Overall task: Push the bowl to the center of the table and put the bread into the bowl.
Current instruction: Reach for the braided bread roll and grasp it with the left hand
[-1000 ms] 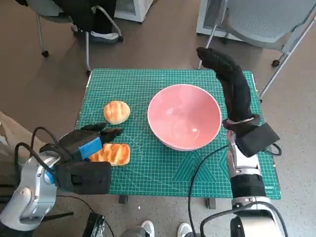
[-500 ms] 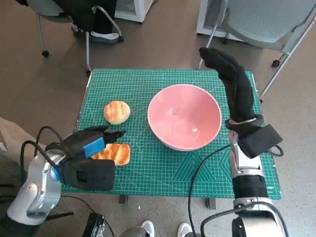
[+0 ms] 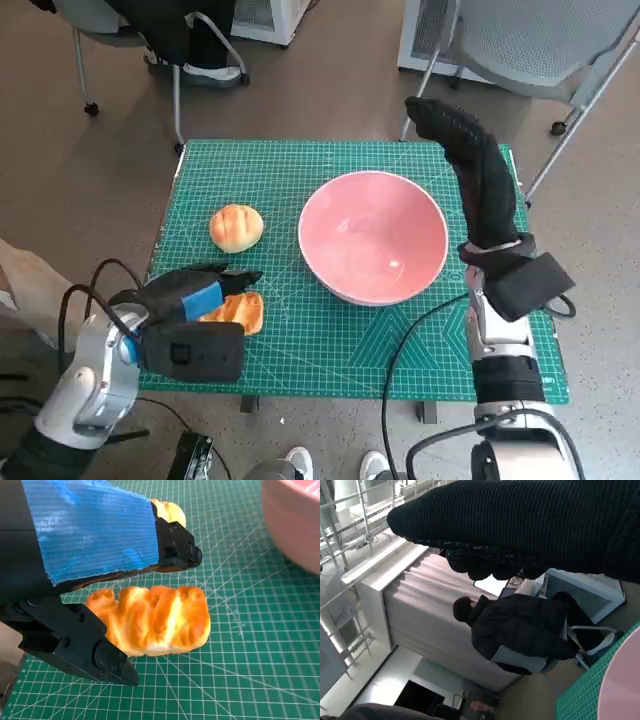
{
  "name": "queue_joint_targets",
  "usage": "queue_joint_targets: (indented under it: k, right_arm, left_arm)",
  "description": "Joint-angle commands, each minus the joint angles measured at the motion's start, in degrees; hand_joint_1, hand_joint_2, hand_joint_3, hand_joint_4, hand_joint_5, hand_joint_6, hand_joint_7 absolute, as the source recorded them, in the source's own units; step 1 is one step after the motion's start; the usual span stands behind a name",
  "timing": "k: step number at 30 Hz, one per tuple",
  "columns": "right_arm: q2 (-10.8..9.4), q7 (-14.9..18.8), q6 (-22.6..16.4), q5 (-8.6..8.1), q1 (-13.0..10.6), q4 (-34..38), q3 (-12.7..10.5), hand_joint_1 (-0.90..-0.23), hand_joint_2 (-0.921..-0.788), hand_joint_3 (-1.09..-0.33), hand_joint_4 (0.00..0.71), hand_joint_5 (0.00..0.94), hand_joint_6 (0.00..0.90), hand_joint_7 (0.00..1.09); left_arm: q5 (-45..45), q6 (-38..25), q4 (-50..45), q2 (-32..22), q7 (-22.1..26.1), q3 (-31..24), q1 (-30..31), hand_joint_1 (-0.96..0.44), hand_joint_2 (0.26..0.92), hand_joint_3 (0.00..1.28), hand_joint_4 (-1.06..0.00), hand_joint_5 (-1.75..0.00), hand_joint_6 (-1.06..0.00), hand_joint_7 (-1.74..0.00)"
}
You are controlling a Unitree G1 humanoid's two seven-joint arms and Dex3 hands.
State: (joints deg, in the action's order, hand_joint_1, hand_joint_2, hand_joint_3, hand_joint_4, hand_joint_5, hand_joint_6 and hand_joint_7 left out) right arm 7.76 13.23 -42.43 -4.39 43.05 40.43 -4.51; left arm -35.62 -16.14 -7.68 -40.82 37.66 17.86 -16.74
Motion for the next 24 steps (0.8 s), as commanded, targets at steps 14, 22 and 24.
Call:
queue_joint_targets:
  k: [14,22,24]
  right_arm:
    - [0.25,0.5,0.83,-0.28,-2.03,-0.28,-0.09,-0.724,-0.921,-0.863,0.174,0.0,0.042,0.37]
    - [0.28,0.42,0.78,-0.31,-2.07,-0.53,-0.15,-0.725,-0.921,-0.863,0.178,0.002,0.039,0.37]
    - [0.32,0.45,0.67,-0.33,-2.12,-0.56,-0.17,-0.725,-0.921,-0.863,0.18,0.003,0.039,0.38]
  left_arm:
    - [-2.35,-1.39,6.87,2.94,1.26,3.29,-3.48,-0.2,0.693,0.01,-0.16,0.0,-0.28,0.0]
    - [-3.1,-1.41,9.8,3.79,1.04,3.93,-4.83,-0.21,0.691,0.01,-0.17,0.0,-0.28,0.0]
    - [-3.33,-1.59,10.31,3.94,0.95,4.12,-5.08,-0.21,0.691,0.01,-0.17,0.0,-0.28,0.0]
